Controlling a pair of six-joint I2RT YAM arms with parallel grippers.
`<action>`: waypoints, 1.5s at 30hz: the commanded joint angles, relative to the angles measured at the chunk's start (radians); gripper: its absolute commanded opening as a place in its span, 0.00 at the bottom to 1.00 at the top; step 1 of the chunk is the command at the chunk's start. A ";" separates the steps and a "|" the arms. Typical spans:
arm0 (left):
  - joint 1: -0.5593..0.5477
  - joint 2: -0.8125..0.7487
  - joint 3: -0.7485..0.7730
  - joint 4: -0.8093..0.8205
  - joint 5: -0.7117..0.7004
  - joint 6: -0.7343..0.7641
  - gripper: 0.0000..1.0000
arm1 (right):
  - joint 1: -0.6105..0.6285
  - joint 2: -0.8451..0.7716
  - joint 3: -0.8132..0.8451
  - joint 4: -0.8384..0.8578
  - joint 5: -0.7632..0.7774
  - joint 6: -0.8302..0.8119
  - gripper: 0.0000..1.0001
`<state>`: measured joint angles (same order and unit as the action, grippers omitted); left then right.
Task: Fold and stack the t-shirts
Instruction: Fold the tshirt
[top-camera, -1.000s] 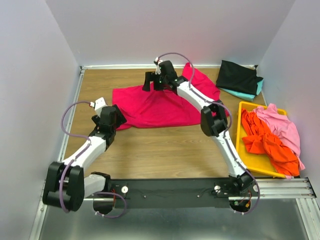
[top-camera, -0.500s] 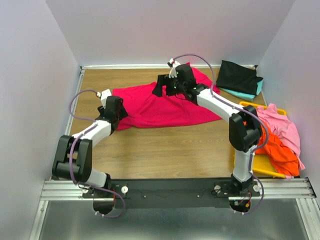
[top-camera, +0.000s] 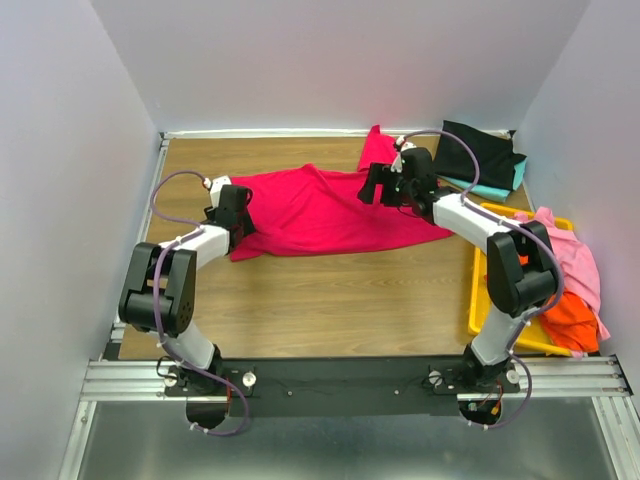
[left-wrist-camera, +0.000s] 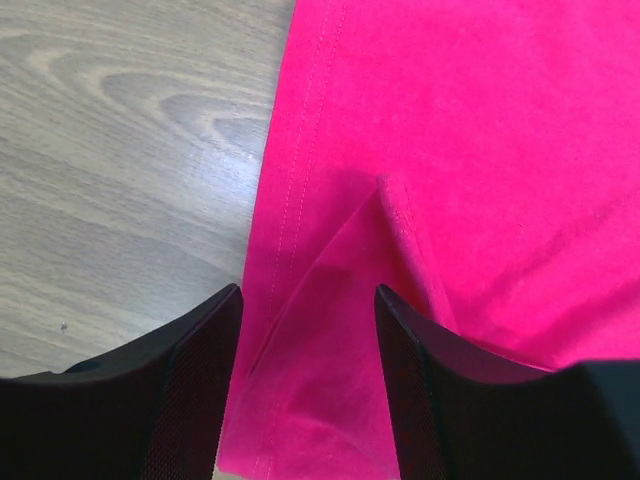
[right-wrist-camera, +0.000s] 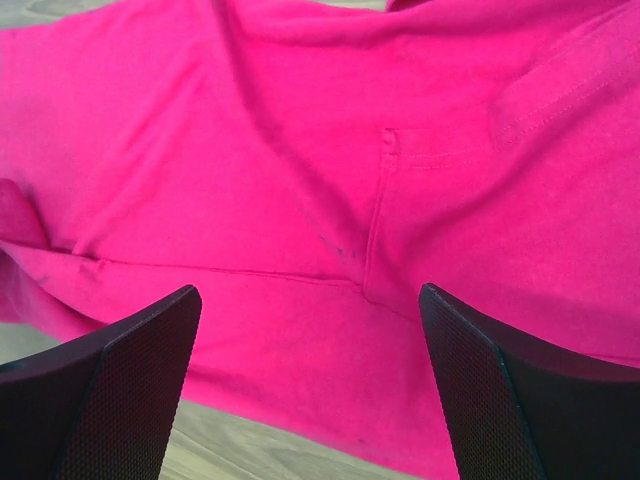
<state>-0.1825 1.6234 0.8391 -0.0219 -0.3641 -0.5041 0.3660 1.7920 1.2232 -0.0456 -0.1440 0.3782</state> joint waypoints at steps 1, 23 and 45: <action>0.008 0.035 0.031 -0.029 -0.021 0.026 0.61 | 0.007 -0.052 -0.041 0.073 0.014 0.008 0.96; 0.009 0.050 0.052 -0.058 -0.050 0.026 0.00 | -0.090 -0.059 -0.145 0.089 0.040 0.013 0.98; 0.015 -0.273 -0.123 -0.114 -0.091 -0.142 0.00 | -0.246 0.165 -0.099 0.073 0.027 0.059 0.98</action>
<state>-0.1768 1.3914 0.7353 -0.1001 -0.4110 -0.5922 0.1463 1.9182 1.1271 0.0738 -0.1539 0.4301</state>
